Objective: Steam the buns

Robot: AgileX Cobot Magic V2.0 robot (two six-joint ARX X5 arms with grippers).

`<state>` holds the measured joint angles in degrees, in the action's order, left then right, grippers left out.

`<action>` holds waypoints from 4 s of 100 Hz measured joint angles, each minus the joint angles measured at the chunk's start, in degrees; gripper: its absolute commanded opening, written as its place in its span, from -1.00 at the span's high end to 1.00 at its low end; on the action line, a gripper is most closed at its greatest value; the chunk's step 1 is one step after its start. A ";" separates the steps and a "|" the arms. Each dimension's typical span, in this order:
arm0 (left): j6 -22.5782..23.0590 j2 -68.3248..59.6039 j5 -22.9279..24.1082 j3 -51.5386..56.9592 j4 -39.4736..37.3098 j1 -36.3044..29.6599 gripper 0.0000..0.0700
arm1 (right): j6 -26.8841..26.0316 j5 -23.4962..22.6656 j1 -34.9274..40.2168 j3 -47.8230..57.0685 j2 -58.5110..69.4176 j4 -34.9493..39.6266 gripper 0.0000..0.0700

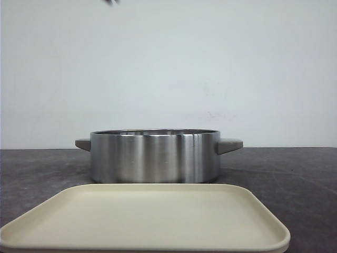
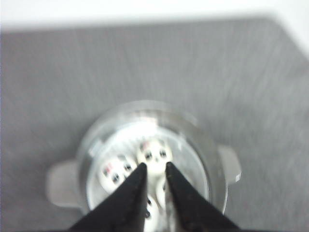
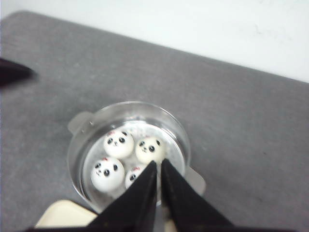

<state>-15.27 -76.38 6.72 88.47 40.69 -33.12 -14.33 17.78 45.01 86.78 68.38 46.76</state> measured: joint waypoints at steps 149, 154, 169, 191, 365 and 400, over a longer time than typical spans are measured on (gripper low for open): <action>-2.10 46.07 6.93 -27.41 9.88 0.00 0.99 | 2.54 -1.29 2.82 -34.93 -11.37 -34.14 0.98; -2.10 46.07 6.93 -27.41 9.88 0.00 0.99 | 2.54 -1.29 2.82 -34.93 -11.37 -34.14 0.98; -2.10 46.07 6.93 -27.41 9.88 0.00 0.99 | 2.54 -1.38 2.12 -34.93 -12.79 -33.73 0.98; -2.10 46.07 6.93 -27.41 9.88 0.00 0.99 | 4.76 -1.44 -2.14 -34.95 -23.78 -27.06 0.98; -2.10 46.07 6.93 -27.41 9.79 0.00 0.99 | 9.60 -14.36 -35.65 -85.88 -68.17 -37.18 0.98; -2.10 46.07 6.93 -27.41 9.79 0.00 0.99 | 9.60 -14.36 -35.65 -85.88 -68.17 -37.18 0.98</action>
<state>-17.37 -30.30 13.65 61.06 50.48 -33.12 -4.73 3.42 9.37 0.91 0.21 9.58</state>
